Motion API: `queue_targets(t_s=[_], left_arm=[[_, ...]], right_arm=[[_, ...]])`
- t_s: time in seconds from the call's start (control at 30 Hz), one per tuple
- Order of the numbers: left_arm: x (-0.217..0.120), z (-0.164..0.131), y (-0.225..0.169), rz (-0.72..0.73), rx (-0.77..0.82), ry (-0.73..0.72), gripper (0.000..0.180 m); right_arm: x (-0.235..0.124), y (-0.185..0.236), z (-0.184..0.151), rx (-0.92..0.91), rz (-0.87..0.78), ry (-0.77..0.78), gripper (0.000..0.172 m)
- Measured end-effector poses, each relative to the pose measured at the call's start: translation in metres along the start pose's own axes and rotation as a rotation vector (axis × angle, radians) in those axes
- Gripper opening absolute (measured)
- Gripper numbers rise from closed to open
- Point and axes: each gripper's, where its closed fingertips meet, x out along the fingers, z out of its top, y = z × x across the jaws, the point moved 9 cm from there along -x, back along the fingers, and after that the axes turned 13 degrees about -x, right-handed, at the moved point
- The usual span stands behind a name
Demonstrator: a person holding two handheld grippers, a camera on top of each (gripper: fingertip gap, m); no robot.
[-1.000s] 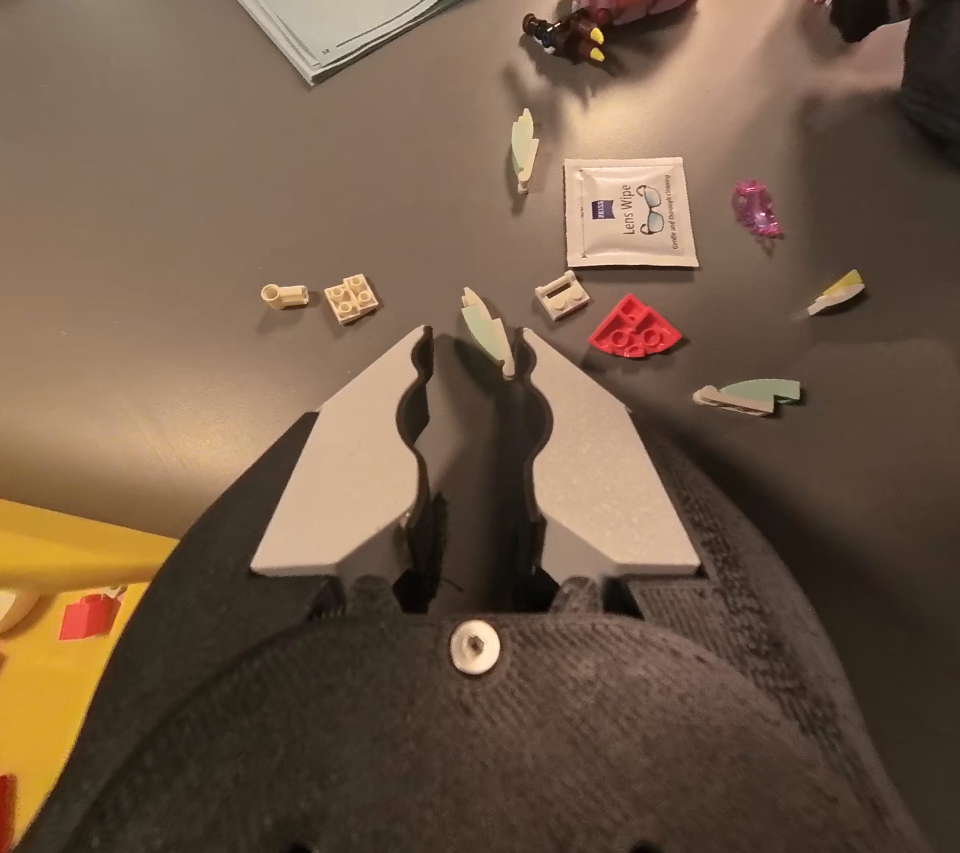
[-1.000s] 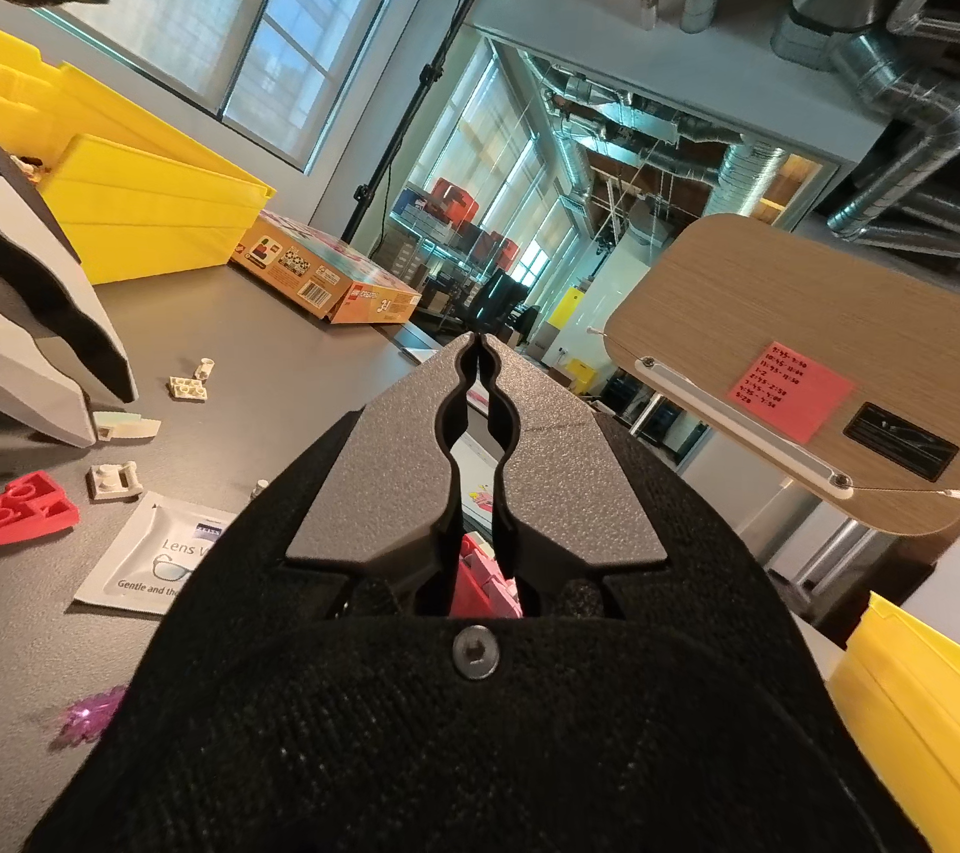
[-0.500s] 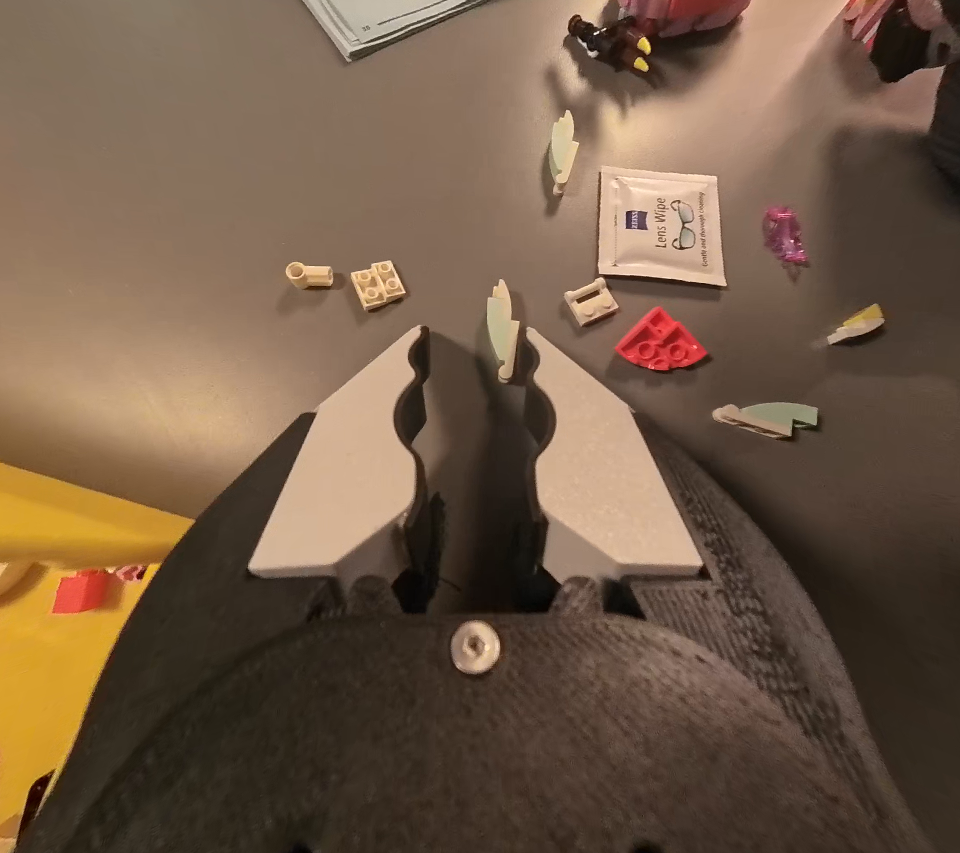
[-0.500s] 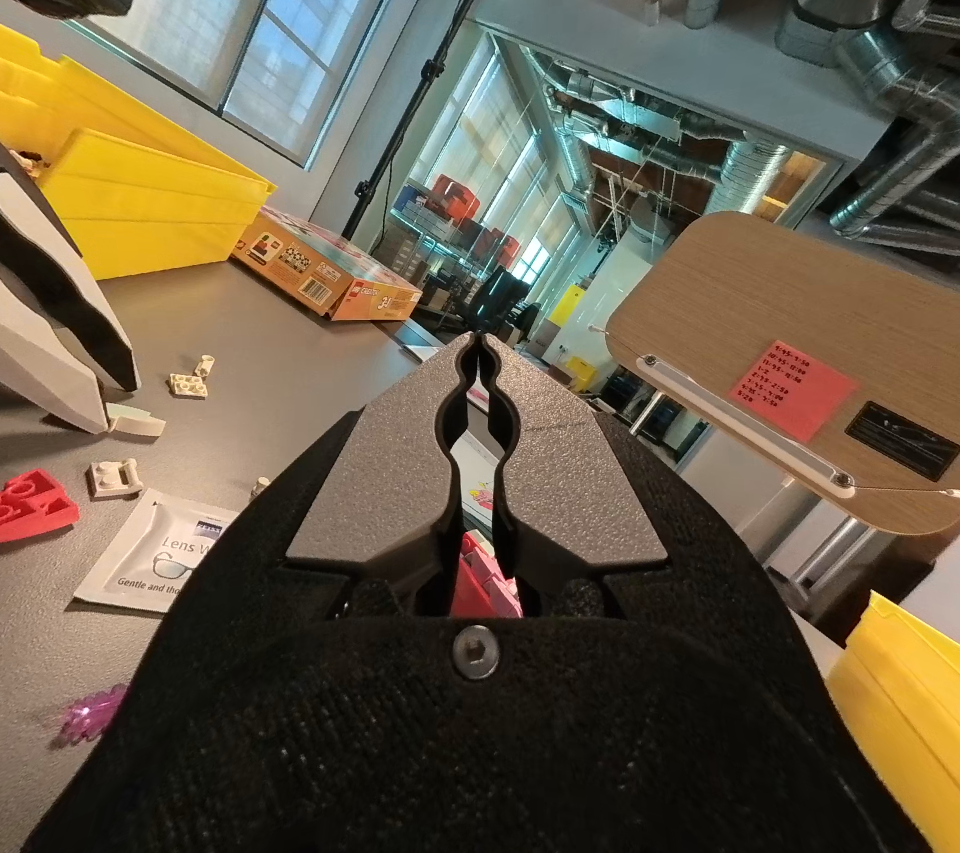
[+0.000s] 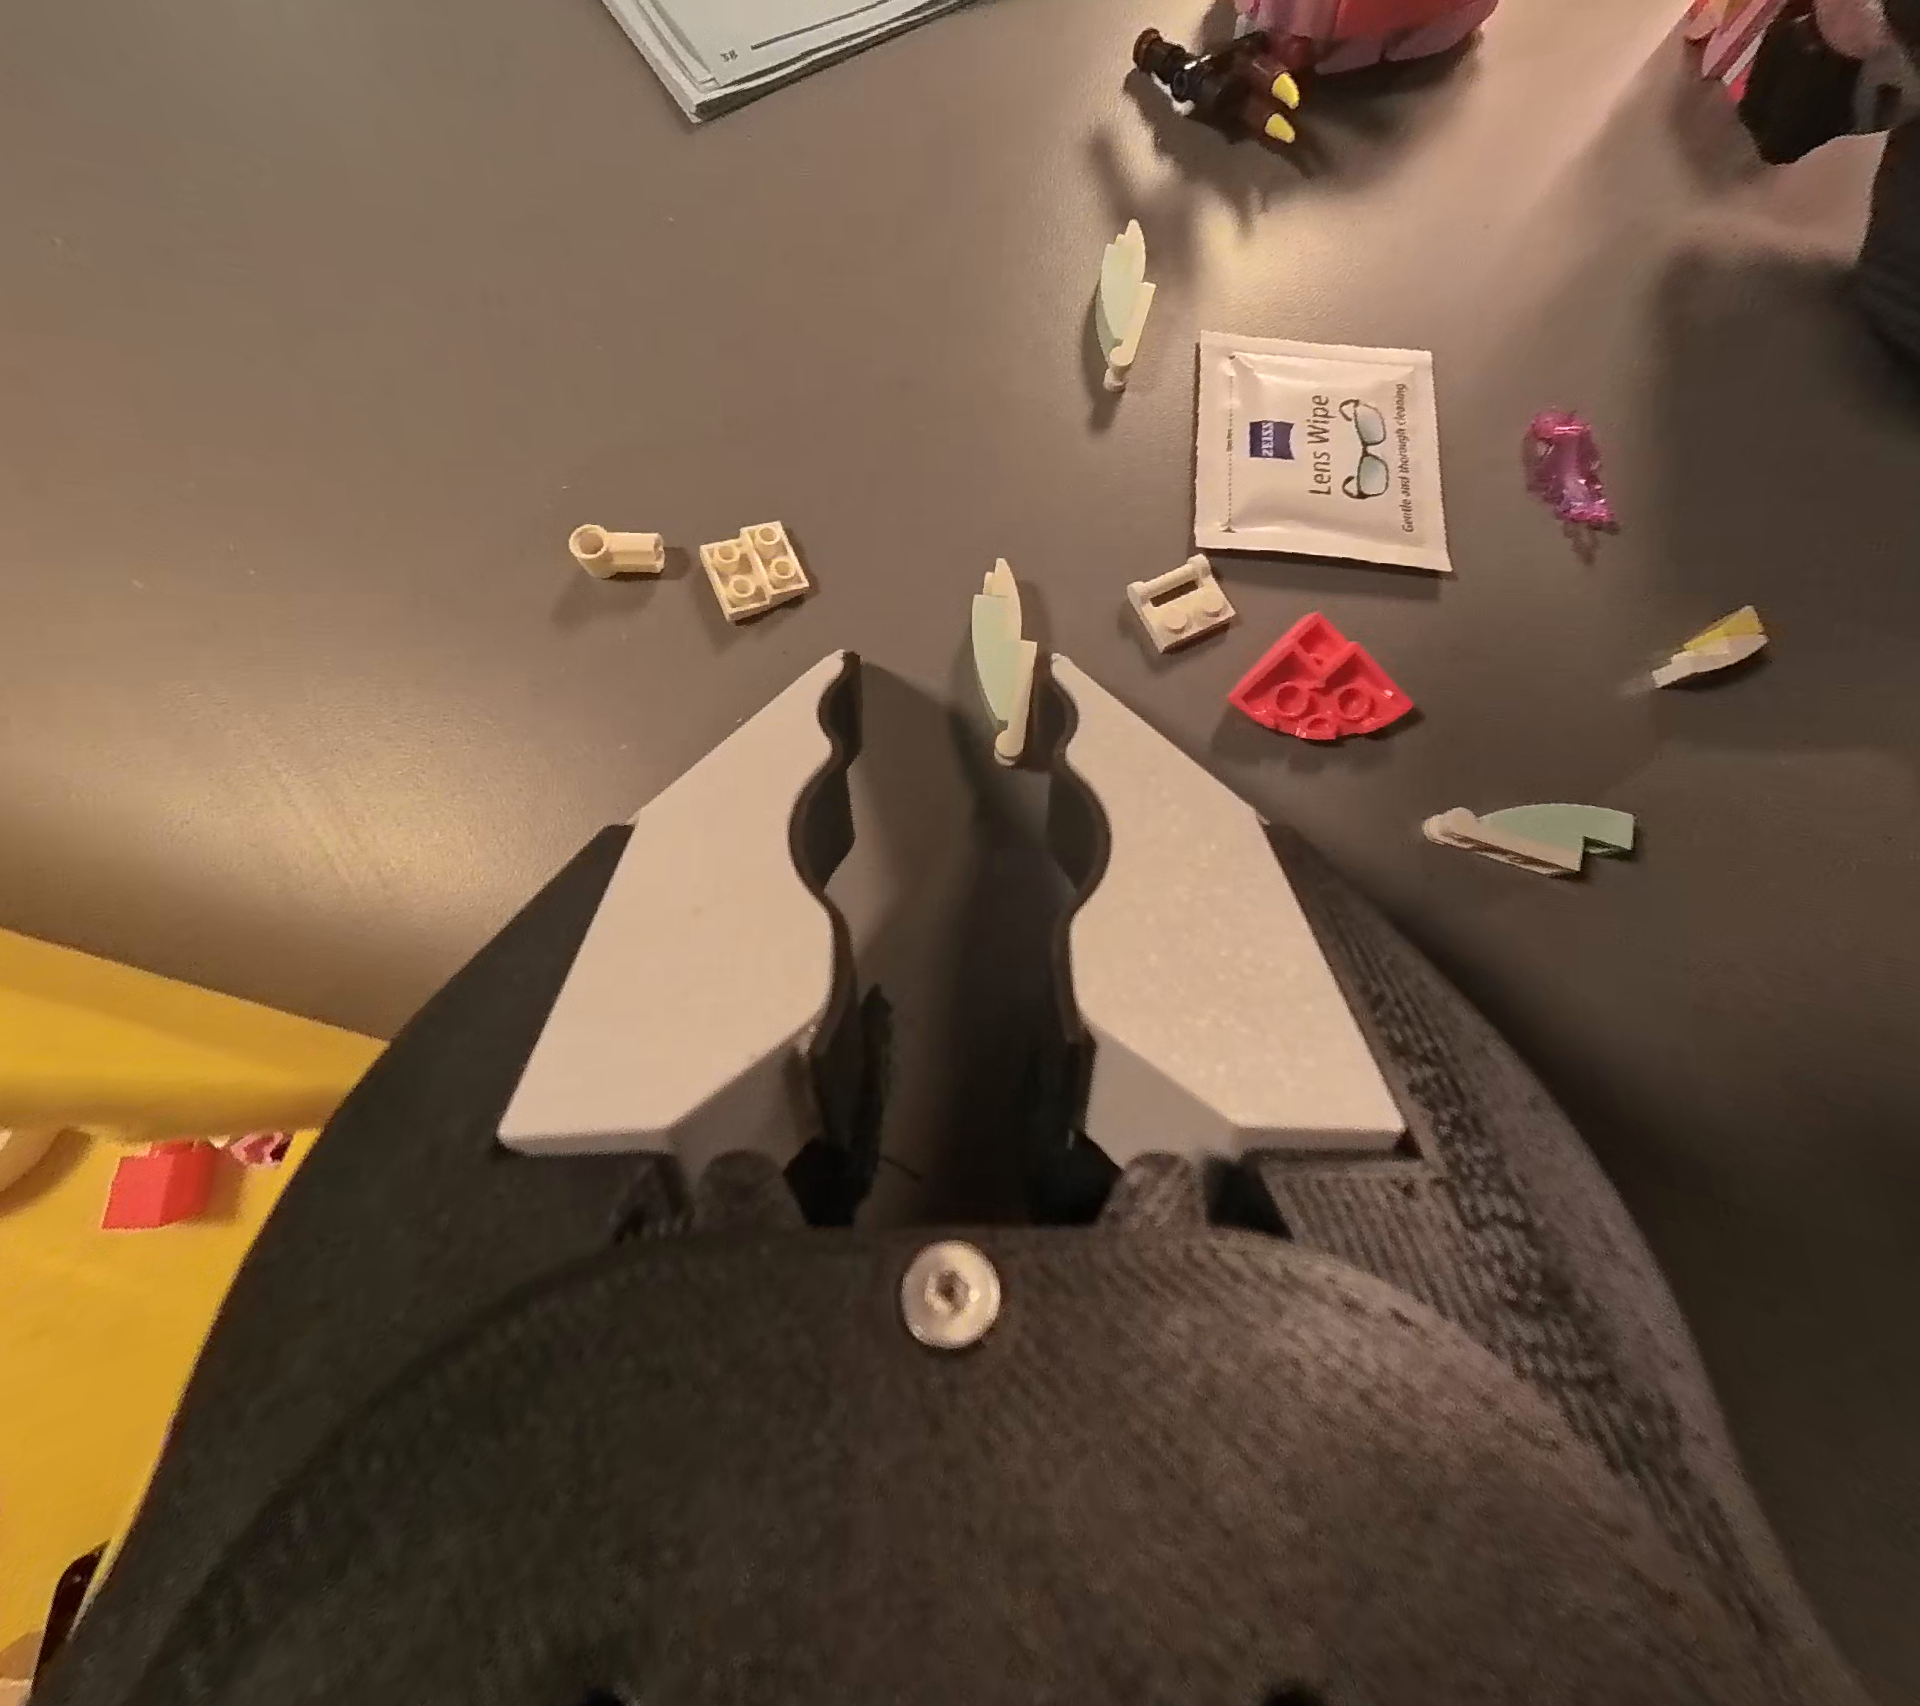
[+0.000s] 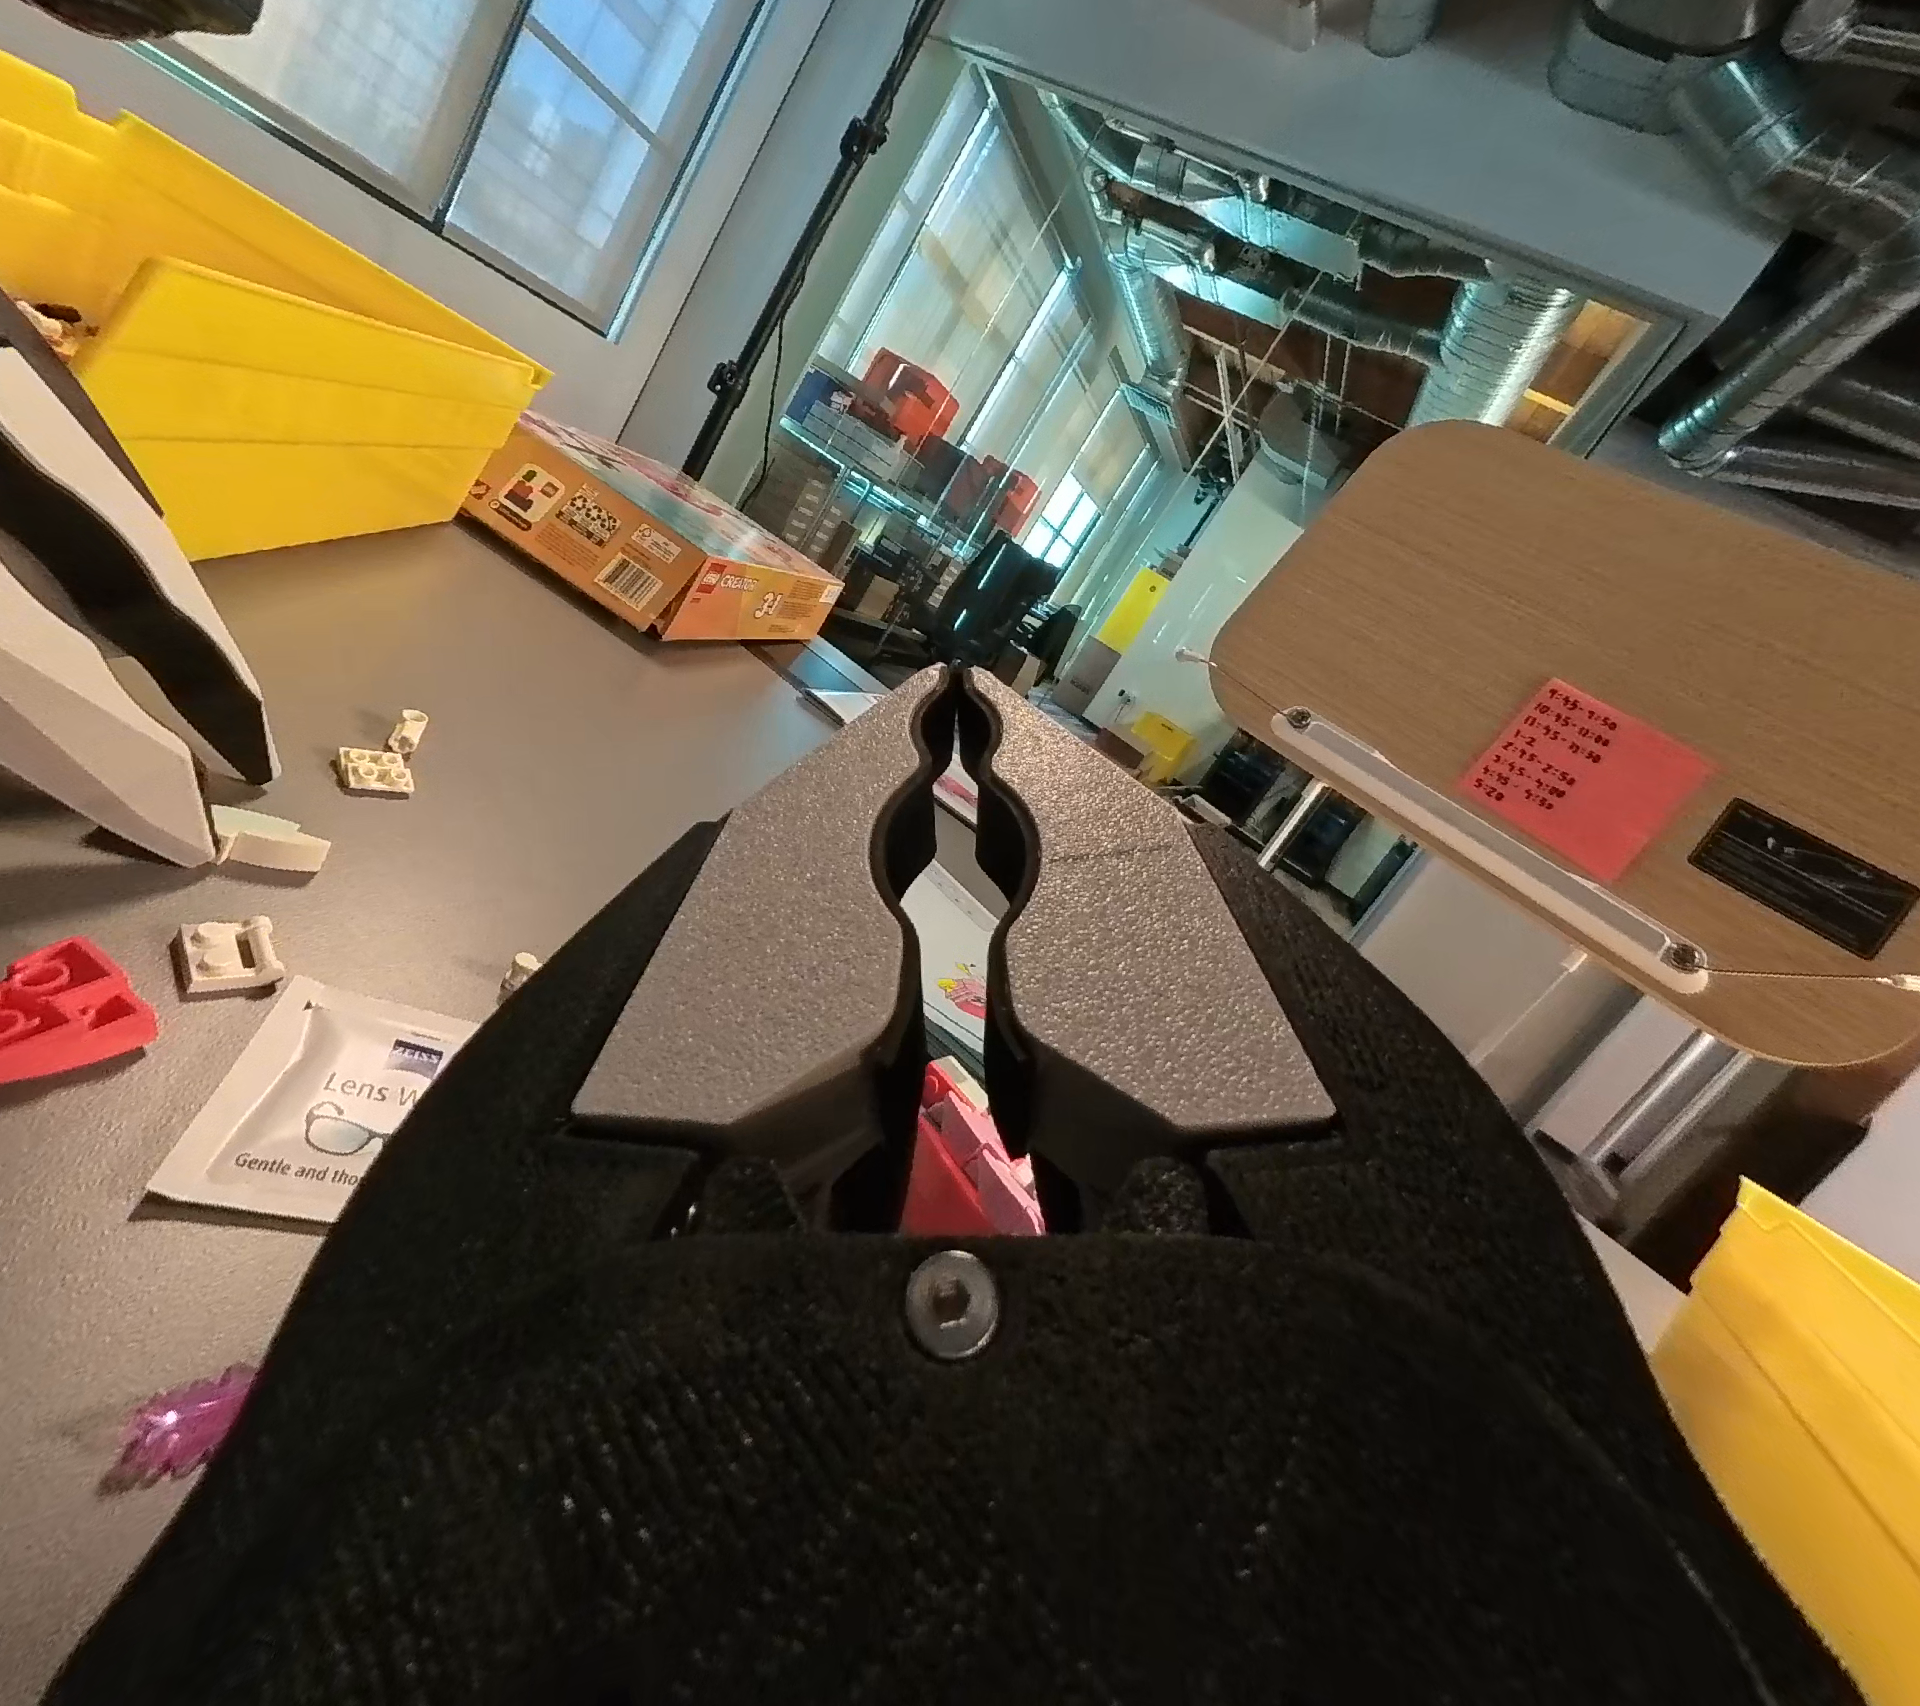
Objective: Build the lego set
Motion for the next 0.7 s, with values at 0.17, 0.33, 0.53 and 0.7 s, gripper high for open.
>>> queue_targets(t_s=[0.17, 0.33, 0.53, 0.7], left_arm=[[0.0, 0.0, 0.0, -0.005, -0.002, 0.003, 0.031], [-0.002, -0.001, -0.007, -0.058, 0.065, -0.004, 0.031], [-0.02, 0.0, -0.018, -0.1, 0.177, -0.211, 0.03], [-0.033, 0.003, -0.014, -0.186, 0.14, -0.339, 0.03]], right_arm=[[0.0, -0.001, -0.001, 0.002, -0.004, 0.005, 0.0], [0.001, 0.0, 0.0, -0.002, 0.002, 0.004, 0.0], [0.002, 0.001, 0.0, -0.001, 0.001, 0.005, 0.0], [0.01, 0.006, 0.0, -0.01, 0.005, 0.025, 0.0]])
